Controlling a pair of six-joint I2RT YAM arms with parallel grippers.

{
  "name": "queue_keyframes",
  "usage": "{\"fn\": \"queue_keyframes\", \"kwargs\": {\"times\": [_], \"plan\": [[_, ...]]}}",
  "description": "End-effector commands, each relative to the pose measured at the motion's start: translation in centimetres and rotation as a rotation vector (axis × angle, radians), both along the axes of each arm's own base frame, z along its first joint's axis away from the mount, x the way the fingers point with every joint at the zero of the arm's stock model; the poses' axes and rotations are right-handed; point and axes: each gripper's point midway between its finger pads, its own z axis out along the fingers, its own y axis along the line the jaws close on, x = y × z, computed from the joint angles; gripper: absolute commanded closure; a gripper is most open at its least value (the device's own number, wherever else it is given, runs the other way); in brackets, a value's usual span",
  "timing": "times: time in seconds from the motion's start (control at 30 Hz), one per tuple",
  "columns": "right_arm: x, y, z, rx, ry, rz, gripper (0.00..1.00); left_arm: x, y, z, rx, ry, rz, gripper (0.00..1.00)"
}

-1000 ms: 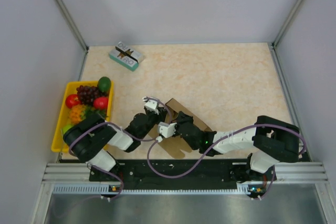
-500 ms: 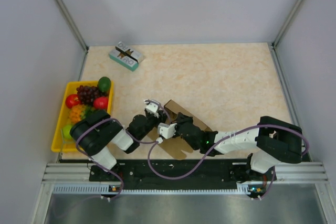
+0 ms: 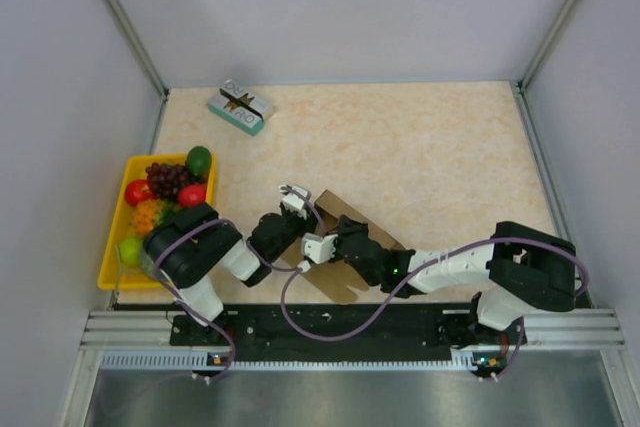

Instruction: Fold the paper box

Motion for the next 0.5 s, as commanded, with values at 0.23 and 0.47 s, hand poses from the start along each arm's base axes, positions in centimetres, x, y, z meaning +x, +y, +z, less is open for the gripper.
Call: {"fn": "queue_keyframes", "kwargs": {"times": [0.23, 0.47], "plan": [[-2.5, 3.1, -0.6, 0.083, 0.13, 0.137, 1.0, 3.5, 1.4, 6.5, -0.213, -0.227, 0.24, 1.0], [-2.6, 3.3, -0.7, 0.086, 0.148, 0.14, 1.0, 3.4, 0.7, 7.0, -0.22, -0.234, 0.207, 0.74]]}}
